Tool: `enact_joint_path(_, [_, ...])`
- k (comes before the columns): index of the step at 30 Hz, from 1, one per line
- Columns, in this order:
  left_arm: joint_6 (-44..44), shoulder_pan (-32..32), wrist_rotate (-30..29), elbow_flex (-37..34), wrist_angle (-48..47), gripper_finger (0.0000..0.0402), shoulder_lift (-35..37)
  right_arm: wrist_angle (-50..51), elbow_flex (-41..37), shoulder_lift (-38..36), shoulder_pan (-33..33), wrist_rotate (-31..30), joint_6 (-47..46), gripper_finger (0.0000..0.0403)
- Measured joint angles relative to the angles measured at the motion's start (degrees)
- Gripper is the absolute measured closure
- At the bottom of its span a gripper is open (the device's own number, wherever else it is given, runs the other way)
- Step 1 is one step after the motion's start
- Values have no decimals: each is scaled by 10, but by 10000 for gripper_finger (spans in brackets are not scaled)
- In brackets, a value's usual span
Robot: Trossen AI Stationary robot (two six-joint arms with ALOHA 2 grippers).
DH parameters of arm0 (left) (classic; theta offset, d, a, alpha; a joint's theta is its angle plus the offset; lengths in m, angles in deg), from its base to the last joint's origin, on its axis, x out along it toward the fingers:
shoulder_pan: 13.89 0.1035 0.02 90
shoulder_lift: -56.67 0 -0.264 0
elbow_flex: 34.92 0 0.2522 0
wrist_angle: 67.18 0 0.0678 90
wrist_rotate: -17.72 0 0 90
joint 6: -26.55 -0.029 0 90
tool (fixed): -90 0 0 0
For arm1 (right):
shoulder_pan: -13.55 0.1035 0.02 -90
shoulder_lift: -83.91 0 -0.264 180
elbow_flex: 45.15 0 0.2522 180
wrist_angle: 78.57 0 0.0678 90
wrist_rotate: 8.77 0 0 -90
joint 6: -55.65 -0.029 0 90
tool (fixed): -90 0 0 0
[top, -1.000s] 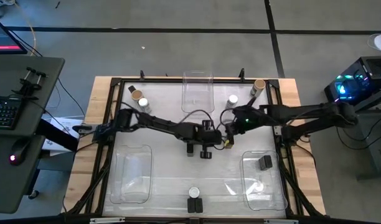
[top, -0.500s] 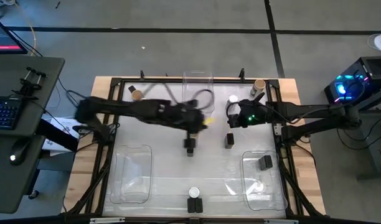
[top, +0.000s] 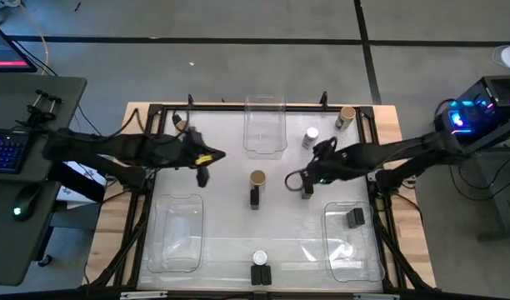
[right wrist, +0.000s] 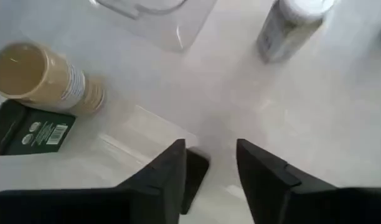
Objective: Sort spices by type
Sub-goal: Put the black spice can into the right transparent bin
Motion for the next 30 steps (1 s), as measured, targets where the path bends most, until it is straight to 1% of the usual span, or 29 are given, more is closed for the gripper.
enact_joint_path(3, [37, 0, 0, -31, -1, 402, 29, -10, 1, 41, 5, 28, -60, 225])
enact_joint_path(6, [49, 0, 1, -40, 1, 402, 45, -5, 1, 77, -2, 57, -113, 195])
enact_joint_path(10, [49, 0, 2, -42, 6, 402, 50, -3, 1, 105, -16, 70, -139, 171])
enact_joint_path(14, [37, 0, 3, -42, 17, 402, 53, -5, 1, 127, -26, 105, -154, 166])
enact_joint_path(19, [36, 0, 24, -42, 19, 402, 54, -18, 1, 157, -27, 132, -174, 166])
enact_joint_path(25, [36, 0, 30, -42, 19, 402, 54, -33, 1, 193, -27, 150, -172, 166])
enact_joint_path(30, [36, 0, 30, -42, 19, 402, 54, -33, 1, 215, -29, 152, -166, 169])
